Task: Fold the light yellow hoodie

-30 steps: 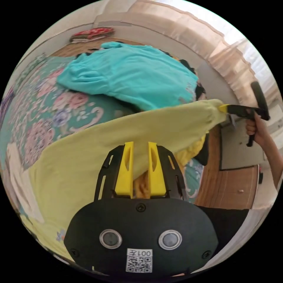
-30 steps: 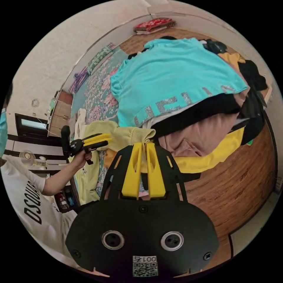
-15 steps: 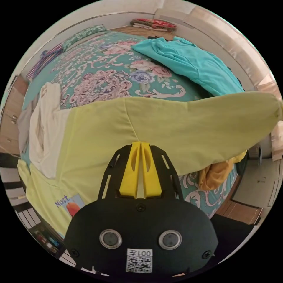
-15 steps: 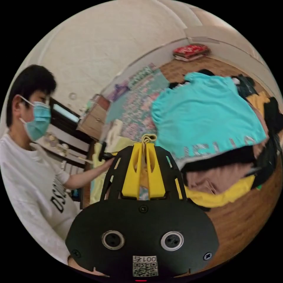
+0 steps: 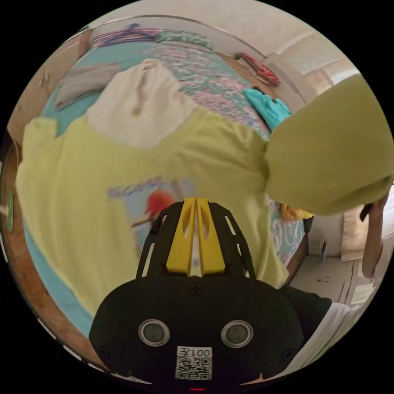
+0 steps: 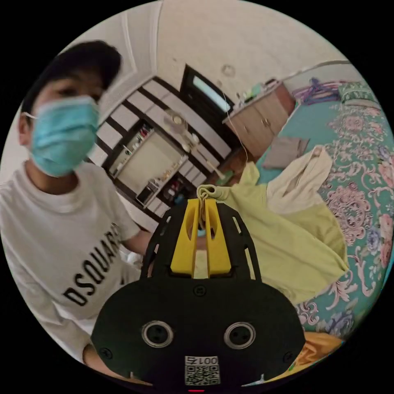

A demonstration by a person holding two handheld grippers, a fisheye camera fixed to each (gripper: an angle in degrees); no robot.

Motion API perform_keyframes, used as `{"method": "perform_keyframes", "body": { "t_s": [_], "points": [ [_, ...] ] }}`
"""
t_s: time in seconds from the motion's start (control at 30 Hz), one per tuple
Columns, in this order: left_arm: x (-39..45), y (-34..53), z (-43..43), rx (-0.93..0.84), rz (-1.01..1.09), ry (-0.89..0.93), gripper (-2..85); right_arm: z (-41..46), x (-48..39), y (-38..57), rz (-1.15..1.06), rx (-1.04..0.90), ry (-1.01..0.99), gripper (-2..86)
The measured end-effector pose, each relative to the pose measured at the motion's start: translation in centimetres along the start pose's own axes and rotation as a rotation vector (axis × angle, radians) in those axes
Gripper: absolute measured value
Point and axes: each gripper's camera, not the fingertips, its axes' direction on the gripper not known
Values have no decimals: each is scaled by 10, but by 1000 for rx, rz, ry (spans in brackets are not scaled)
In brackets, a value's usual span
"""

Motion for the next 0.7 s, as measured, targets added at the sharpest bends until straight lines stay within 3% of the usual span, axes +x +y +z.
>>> {"method": "perform_keyframes", "body": {
  "t_s": [0.17, 0.23, 0.3, 0.47, 0.5, 0.6, 0.7],
  "points": [
    [-74, 91, -35, -80, -208, 16, -9, 247, 31, 88, -40, -484, 84, 63],
    [-77, 110, -42, -78, -223, 33, -9, 275, 31, 117, -25, -516, 99, 81],
    [-73, 120, -48, -60, -223, 63, -8, 270, 32, 137, 4, -453, 142, 88],
    [-34, 113, -57, -15, -151, 128, 18, 189, 77, 177, 49, -326, 738, 89],
    [-29, 112, -57, -16, -136, 126, 24, 182, 85, 178, 41, -329, 773, 89],
    [-7, 107, -54, -78, -98, 79, 61, 177, 136, 179, -33, -427, 845, 95],
    [6, 111, -61, -112, -69, 55, 83, 223, 188, 190, -168, -678, 869, 97]
  ]
}}
